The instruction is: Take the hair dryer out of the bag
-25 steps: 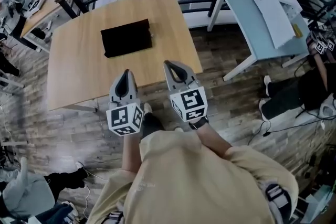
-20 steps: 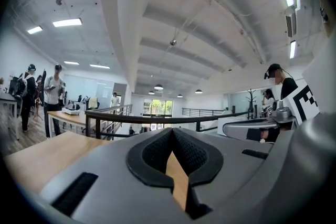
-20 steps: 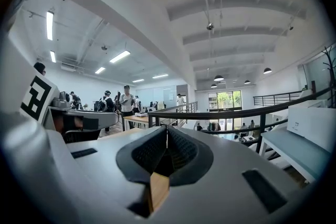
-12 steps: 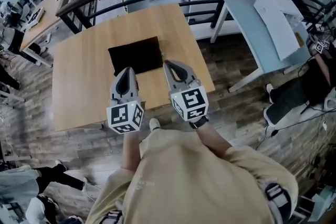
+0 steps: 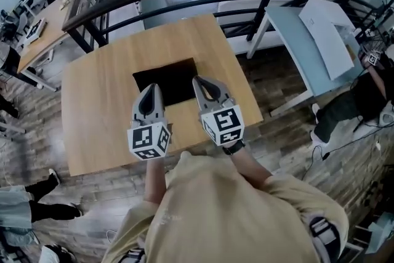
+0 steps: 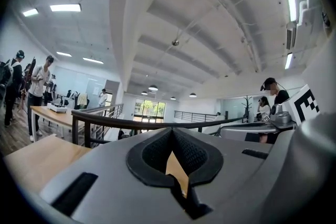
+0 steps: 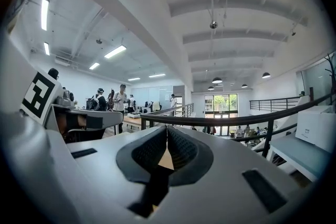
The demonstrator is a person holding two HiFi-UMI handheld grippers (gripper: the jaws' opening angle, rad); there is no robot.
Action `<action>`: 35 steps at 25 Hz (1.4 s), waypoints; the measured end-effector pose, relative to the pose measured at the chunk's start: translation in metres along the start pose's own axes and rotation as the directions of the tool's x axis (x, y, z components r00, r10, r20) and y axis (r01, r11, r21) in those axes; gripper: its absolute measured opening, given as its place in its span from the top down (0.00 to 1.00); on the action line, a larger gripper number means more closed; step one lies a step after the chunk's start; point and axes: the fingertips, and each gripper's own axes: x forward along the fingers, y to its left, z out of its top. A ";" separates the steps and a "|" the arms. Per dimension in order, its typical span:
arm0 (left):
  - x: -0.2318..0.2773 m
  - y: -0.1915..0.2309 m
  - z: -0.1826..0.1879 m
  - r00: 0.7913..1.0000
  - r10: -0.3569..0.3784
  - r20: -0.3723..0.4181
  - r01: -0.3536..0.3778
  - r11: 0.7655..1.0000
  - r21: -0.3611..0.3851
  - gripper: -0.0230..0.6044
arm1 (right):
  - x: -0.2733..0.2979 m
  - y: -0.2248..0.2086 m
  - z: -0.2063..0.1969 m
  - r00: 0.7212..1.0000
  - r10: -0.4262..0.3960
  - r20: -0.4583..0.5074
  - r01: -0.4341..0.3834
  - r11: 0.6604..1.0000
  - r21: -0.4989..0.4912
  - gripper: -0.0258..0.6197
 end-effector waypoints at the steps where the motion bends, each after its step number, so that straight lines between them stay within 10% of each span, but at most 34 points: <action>1: 0.004 0.008 0.000 1.000 -0.004 -0.002 0.004 1.000 -0.003 0.94 | 0.009 0.002 0.000 1.000 -0.005 -0.003 0.005 1.000 0.001 0.94; 11: 0.025 0.065 -0.003 0.999 -0.030 -0.018 0.029 0.999 -0.045 0.94 | 0.066 0.019 -0.006 0.998 -0.028 -0.061 0.026 0.999 -0.028 0.94; 26: 0.098 0.028 -0.069 0.970 -0.130 -0.205 0.123 0.991 -0.044 0.94 | 0.077 -0.058 -0.059 0.988 -0.056 -0.146 0.066 0.996 0.066 0.94; 35: 0.159 0.004 -0.129 0.867 -0.206 -0.454 0.311 0.935 0.171 0.94 | 0.088 -0.113 -0.094 0.975 -0.059 -0.216 0.090 0.987 0.135 0.94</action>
